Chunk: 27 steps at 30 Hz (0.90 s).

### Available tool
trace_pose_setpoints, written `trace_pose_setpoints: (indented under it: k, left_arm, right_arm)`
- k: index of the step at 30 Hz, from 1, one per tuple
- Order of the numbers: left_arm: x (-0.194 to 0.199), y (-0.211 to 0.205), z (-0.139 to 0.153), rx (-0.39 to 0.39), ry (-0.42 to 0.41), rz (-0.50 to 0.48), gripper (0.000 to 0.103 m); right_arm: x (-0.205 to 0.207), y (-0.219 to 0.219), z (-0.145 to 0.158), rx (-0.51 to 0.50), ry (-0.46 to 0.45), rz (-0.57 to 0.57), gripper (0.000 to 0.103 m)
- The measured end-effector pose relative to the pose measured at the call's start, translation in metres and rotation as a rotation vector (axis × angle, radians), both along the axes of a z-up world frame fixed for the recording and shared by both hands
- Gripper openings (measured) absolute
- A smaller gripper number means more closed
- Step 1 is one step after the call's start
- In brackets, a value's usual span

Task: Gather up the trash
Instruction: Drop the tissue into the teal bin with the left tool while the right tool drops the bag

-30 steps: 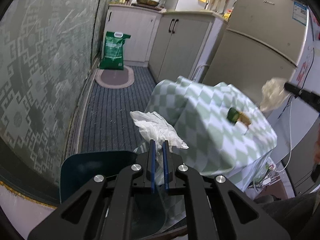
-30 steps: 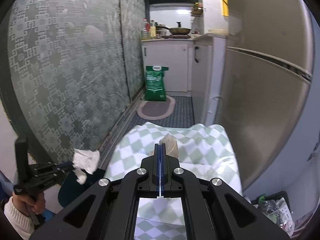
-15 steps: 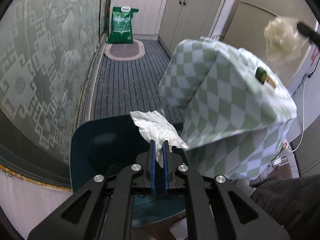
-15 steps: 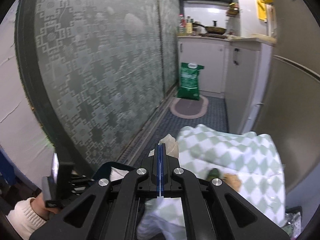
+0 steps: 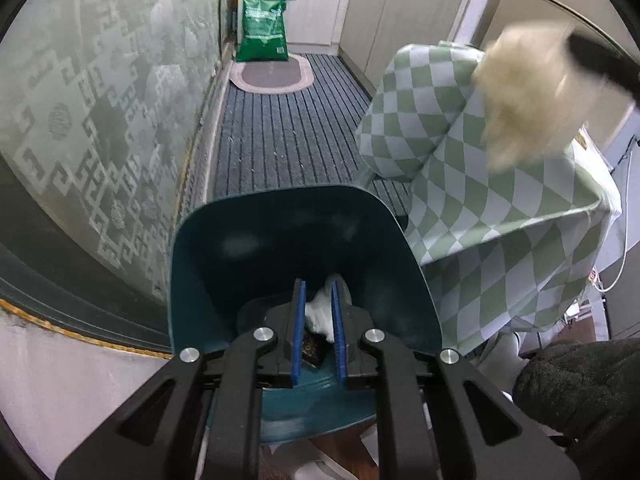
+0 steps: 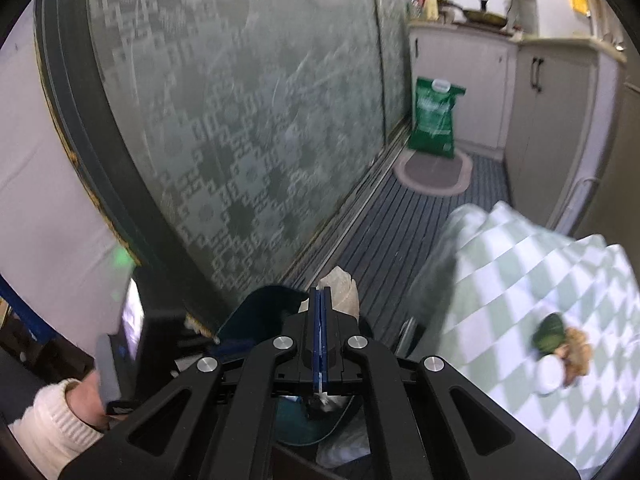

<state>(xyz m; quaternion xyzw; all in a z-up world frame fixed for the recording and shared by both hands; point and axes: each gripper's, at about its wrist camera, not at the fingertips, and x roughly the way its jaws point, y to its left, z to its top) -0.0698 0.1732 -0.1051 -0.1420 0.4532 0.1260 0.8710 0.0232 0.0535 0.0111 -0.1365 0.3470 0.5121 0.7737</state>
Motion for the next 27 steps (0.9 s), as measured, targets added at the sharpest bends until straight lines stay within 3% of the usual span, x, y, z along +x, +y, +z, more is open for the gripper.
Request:
trace_pose_setpoints:
  k: [7,27]
  left_arm:
    - [-0.012,-0.001,0.034,0.075,-0.129,0.036,0.014]
    - [-0.052,-0.028,0.135,0.145,-0.608,0.073,0.014]
  right_arm:
    - [-0.007,0.021,-0.033,-0.082,0.055,0.033,0.0]
    - [-0.033,0.039,-0.099,-0.239,0.158,0.12,0.002]
